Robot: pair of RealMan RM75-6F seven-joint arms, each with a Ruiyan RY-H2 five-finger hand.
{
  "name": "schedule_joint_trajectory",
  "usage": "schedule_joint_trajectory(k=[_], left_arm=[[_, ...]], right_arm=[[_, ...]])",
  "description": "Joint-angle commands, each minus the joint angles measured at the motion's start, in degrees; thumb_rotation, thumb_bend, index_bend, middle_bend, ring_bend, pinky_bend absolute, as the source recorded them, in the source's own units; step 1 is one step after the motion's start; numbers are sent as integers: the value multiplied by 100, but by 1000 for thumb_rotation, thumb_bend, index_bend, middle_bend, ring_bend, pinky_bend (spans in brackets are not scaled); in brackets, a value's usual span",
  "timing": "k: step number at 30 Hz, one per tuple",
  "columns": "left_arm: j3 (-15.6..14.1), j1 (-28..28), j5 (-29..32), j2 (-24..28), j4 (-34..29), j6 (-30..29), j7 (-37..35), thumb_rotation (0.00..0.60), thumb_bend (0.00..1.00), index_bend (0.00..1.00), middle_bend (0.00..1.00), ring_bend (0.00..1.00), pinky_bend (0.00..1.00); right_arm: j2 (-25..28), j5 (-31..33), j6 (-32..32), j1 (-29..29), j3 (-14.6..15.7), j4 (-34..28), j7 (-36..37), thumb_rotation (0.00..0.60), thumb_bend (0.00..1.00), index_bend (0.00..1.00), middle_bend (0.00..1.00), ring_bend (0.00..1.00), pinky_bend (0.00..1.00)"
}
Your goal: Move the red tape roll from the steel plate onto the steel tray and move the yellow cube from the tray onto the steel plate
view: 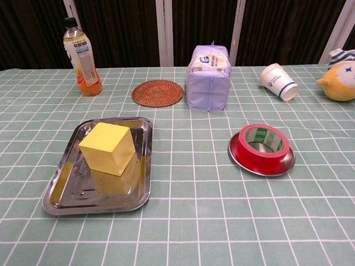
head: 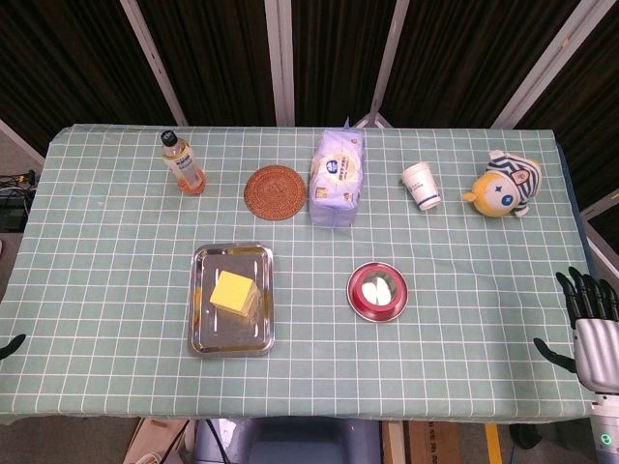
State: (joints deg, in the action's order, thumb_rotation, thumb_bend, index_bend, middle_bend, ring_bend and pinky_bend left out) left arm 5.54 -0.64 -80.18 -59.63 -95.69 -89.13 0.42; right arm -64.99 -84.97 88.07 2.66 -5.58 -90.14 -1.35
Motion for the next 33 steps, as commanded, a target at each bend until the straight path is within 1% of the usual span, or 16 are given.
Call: schedule_joint_trajectory(k=[1,8,12,19,25,29,33], left_arm=[[0,0,-12,7,-7,-2,-31,600,160,148,0,0,36],[-23,56,-171,6,-40,-179,-60,600,161,148,0,0,37],[-70,69,-273,-1,-45,-213,-9,600,161,148,0,0,36],[-18,23,-255,-71,22,-204,6,600,161,148,0,0,48],[-148,59,-569,-82,28,-318,2,600,161,148,0,0,49],[-124,90,-512,-86,-9,-369,60,600,161,148,0,0,49],[-103,62,-428,-127,-16,-298,158,600,161,148,0,0,49]], right_arm=[[23,7,-4,-16,16,-39,-8,600,177,57,43,0,0],[95,-26,-62,-21,74,-114,-33,600,176,57,43,0,0],[150,-15,-95,-9,61,-145,137,600,176,57,43,0,0],[133,18,-109,-4,46,-114,191,600,176,57,43,0,0],[185,41,-107,-23,39,-140,367,600,177,57,43,0,0],[148,-36,-117,5,55,-133,432,600,175,57,43,0,0],[53,-173,-241,91,122,-328,497,600,164,57,42,0,0]])
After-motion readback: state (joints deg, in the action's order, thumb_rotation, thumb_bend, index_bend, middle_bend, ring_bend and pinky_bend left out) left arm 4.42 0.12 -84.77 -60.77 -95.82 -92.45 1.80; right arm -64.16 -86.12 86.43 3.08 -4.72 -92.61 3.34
